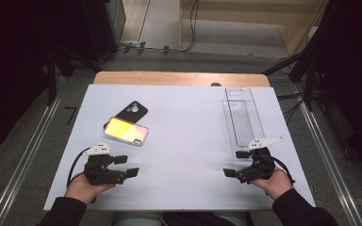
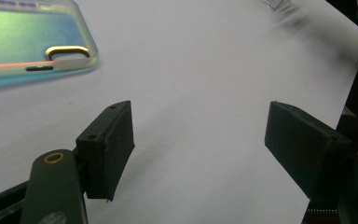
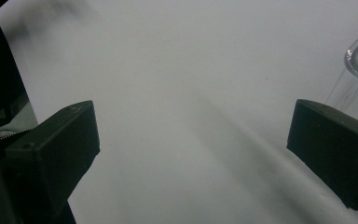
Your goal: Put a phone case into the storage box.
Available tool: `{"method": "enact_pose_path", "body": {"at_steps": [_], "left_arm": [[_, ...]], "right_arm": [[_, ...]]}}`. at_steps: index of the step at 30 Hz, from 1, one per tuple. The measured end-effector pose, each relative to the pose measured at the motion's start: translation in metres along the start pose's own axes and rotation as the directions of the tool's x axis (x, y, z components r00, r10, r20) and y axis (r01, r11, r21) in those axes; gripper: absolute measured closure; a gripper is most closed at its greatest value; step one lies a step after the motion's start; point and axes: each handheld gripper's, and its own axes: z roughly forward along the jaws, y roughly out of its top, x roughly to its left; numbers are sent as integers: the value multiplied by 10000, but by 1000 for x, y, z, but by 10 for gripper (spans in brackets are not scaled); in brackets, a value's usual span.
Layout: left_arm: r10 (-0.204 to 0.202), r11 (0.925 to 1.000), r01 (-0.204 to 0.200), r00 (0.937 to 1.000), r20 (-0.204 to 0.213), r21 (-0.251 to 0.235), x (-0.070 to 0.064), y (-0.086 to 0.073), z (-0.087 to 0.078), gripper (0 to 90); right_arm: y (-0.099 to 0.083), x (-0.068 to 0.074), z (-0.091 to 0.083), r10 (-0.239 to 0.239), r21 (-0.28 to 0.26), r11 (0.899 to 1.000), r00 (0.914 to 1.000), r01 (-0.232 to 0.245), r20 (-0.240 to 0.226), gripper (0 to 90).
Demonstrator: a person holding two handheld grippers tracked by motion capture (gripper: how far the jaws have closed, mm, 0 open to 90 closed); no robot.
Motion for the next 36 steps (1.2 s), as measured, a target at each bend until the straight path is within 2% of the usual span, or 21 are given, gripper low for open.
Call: {"method": "enact_pose_path", "body": {"at_steps": [2, 10, 22, 26, 28, 29, 33, 36], "left_arm": [[23, 10000, -23, 10000, -46, 0, 0, -1, 0, 254], [54, 10000, -55, 9999, -162, -63, -1, -2, -2, 253], [-82, 9998, 82, 10000, -24, -187, -1, -2, -3, 275], [-467, 9989, 466, 9985, -270, -42, 0, 1, -4, 274], [-556, 9984, 563, 9968, -567, 110, 0, 4, -6, 274], [-509, 9986, 516, 9961, -723, 79, 0, 6, -8, 274], [-638, 9979, 629, 9949, -781, -145, 2, 14, -14, 276], [-981, 9950, 959, 9912, -890, -289, 7, 19, -17, 297]], "right_arm": [[0, 0, 0, -67, 78, 9999, 10000, 66, 50, 68], [2, 0, 1, -159, 95, 9998, 9999, 159, -15, 68], [1, 0, 2, -200, 118, 9997, 9998, 200, 65, 68], [1, 0, 2, -187, 147, 9997, 9998, 186, 75, 68], [1, 0, 3, -193, 173, 9997, 9998, 192, 77, 68], [1, 0, 3, -165, 190, 9997, 9998, 163, 75, 68], [1, 0, 3, -202, 203, 9996, 9998, 201, 48, 68], [1, 0, 2, -175, 193, 9997, 9998, 174, 60, 68]]}}
